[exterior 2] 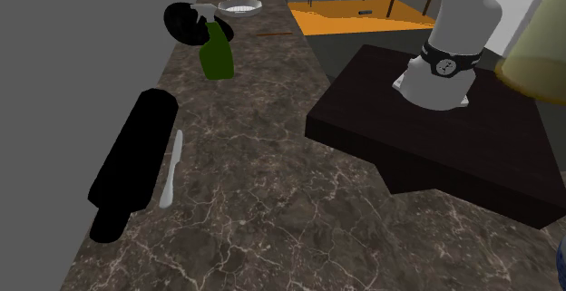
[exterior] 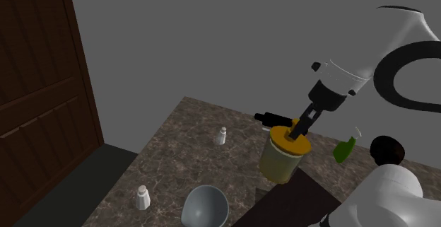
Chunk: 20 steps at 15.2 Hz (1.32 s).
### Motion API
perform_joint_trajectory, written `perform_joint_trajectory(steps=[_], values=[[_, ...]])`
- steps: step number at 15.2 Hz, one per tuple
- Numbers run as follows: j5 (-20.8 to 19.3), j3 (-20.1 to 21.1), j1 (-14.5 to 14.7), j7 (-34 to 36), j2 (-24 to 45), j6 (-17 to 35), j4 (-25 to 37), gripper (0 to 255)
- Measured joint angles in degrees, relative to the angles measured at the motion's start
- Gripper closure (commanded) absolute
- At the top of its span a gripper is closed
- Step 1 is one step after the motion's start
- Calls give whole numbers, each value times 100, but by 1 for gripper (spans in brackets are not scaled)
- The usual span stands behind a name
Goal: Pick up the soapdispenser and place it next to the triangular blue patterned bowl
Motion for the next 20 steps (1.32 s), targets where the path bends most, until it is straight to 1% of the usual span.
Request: perform_joint_trajectory(steps=[2,7,10,16,20], values=[[235,311,128,305,-21,-76,95,255],[766,1046,367,986,79,-71,312,255],[1071,1521,450,1409,267,-17,550,255],[1529,2438,445,2209,769,101,1206,255],[1698,3062,262,2700,1222,217,1772,255]])
